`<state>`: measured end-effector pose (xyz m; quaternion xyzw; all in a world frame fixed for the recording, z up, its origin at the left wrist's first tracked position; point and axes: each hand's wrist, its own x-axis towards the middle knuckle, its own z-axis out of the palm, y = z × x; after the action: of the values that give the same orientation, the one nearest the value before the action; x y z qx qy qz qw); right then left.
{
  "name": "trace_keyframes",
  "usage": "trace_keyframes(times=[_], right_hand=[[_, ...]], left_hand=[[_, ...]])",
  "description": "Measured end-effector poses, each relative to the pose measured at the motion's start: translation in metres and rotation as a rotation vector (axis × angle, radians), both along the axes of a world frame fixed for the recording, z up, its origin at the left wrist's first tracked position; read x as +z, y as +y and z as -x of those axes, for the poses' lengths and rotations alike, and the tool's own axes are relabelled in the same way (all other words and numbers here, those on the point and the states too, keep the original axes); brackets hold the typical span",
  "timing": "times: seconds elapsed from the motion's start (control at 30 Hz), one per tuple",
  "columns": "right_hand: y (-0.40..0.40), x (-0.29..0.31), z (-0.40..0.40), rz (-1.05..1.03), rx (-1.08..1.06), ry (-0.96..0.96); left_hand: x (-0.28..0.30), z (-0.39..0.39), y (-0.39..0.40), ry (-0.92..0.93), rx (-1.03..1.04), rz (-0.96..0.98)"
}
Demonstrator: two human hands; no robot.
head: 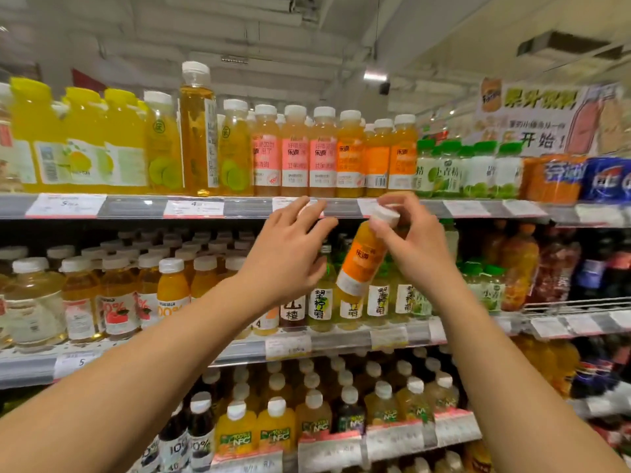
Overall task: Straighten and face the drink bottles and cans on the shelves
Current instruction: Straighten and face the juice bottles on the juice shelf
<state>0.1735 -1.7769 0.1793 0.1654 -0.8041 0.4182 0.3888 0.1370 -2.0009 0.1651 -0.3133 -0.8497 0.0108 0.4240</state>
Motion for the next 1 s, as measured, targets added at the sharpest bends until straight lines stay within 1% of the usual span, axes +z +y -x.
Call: trace_keyframes(times=[0.13, 0.23, 0.33, 0.43, 0.6, 0.73, 0.8, 0.9, 0.93, 1.0], right_hand=[[0.014, 0.061, 0.007, 0.008, -0.077, 0.147], [0.019, 0.098, 0.016, 0.038, -0.093, 0.192], [0.023, 0.131, 0.03, 0.006, -0.154, 0.245], [0.022, 0.153, 0.05, -0.026, -0.226, 0.277], [0.015, 0.155, 0.089, -0.121, -0.27, 0.171], [0.016, 0.159, 0.108, -0.144, -0.328, 0.075], [0.017, 0.161, 0.113, -0.21, -0.343, 0.048], [0.018, 0.152, 0.12, -0.332, -0.406, 0.051], [0.018, 0.147, 0.12, -0.349, -0.429, 0.059], [0.02, 0.132, 0.116, -0.319, -0.443, 0.087]], left_hand=[[0.011, 0.017, 0.024, -0.11, 0.095, -0.028], [0.004, 0.027, 0.027, -0.076, 0.166, -0.017], [0.004, 0.033, 0.028, -0.041, 0.138, -0.069], [0.006, 0.036, 0.028, -0.007, 0.117, -0.077], [0.004, 0.037, 0.031, -0.011, 0.107, -0.095], [0.003, 0.036, 0.032, -0.013, 0.107, -0.097], [0.003, 0.037, 0.032, -0.013, 0.11, -0.101], [0.002, 0.037, 0.033, -0.012, 0.12, -0.104], [0.002, 0.037, 0.033, -0.011, 0.122, -0.105], [0.002, 0.038, 0.033, -0.007, 0.124, -0.108]])
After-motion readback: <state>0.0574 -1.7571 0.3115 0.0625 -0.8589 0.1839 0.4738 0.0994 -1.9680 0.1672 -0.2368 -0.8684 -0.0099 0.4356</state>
